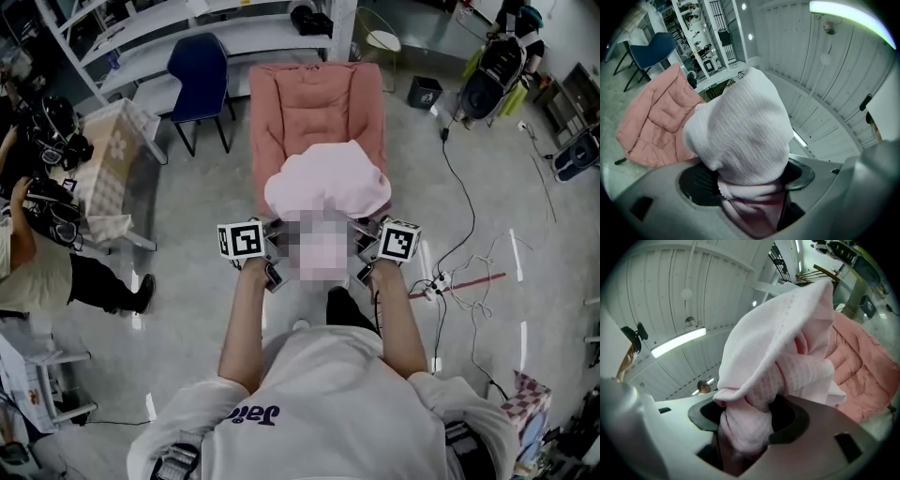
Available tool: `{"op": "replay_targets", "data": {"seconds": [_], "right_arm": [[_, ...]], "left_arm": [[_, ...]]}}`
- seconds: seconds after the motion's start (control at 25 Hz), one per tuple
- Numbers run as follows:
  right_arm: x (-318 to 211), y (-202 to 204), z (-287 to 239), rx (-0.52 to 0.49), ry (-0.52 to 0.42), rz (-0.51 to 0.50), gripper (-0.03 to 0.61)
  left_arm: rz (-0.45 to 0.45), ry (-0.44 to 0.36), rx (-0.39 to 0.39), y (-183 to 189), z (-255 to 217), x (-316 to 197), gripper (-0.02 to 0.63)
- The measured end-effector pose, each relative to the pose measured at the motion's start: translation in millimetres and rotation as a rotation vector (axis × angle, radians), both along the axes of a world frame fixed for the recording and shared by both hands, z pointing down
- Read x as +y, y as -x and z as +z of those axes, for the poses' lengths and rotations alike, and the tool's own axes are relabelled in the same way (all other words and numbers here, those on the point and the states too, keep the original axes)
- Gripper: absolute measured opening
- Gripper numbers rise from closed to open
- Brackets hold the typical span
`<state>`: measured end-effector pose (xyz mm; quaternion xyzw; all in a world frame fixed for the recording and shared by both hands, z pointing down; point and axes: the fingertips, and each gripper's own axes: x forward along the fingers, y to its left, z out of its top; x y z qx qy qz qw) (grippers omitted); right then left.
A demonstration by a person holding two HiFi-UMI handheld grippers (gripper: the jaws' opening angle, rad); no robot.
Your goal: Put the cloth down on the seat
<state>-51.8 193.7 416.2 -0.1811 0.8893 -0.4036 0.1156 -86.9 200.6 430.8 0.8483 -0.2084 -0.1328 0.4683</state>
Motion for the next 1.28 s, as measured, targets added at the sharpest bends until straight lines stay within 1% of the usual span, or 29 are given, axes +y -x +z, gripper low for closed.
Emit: {"op": "replay_targets", "data": {"seconds": [0.16,0.24,0.32,0.4,0.52,0.64,0.72,0.84,1.04,1.28], "right_arm": [[-65,-12,-5,-0.002,-0.009,0.009,0.264],[-80,-17,-6,0.003,-0.022,0.013,0.263],[-91,-26,-11,0.015,-0.069,0.019,0.264],[-119,-44,-19,0.028,-0.118,0.019,0.262],[-173,-73,-26,0.046,-0.136,0.012,0.262],[-202,-92,-25,0.052,-0.144,0.009,0.262],[-214,-99,-22,0.049,-0.145,0.002,0.262],[-234,-105,-10,0.047,-0.127,-0.003,0.262],[-260,-102,22,0.057,-0.045,-0.017,0.262],[-298,-98,67,0.080,0.047,0.000,0.262]], "left_arm": [[-0.020,0.011,-0.007,-12,-1,-65,0.351],[-0.023,0.005,-0.009,-17,-1,-79,0.351],[-0.028,-0.022,-0.009,-25,-5,-91,0.351],[-0.038,-0.046,-0.008,-42,-12,-119,0.351],[-0.057,-0.046,0.002,-72,-18,-173,0.351],[-0.070,-0.031,0.004,-90,-14,-201,0.351],[-0.078,-0.038,-0.002,-97,-11,-213,0.351],[-0.093,-0.022,-0.014,-103,-1,-232,0.351],[-0.128,0.055,-0.023,-99,30,-255,0.351],[-0.128,0.135,-0.035,-93,74,-292,0.351]]}}
